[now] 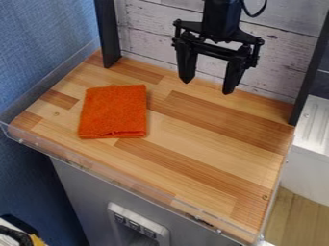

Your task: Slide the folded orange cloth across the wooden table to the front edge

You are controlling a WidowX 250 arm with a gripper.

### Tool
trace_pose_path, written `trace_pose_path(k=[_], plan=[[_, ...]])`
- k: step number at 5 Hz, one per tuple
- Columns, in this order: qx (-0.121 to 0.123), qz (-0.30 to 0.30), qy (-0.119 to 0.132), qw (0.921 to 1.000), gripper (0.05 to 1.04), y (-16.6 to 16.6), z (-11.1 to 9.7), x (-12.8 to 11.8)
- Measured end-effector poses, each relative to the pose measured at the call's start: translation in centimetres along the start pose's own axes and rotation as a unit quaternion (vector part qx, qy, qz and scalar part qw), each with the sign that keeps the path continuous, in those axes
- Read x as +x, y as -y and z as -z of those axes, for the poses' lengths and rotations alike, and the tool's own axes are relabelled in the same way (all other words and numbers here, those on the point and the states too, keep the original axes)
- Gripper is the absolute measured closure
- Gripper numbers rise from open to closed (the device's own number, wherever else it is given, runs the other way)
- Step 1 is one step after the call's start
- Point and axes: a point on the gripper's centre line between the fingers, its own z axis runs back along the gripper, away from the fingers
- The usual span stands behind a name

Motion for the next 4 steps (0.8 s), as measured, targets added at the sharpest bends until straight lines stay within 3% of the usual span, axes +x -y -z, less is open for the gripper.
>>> trace_pose_path(k=[1, 2, 3, 4], plan=[[-0.005, -0.039, -0.002, 0.9992, 0.084, -1.2, 0.3, 0.1], [-0.010, -0.114, -0.010, 0.9933, 0.084, -3.3, 1.0, -0.4], [-0.017, -0.194, 0.014, 0.9808, 0.085, -5.4, 0.4, -0.7], [-0.027, -0.267, 0.027, 0.9629, 0.087, -7.1, 0.8, -1.2]])
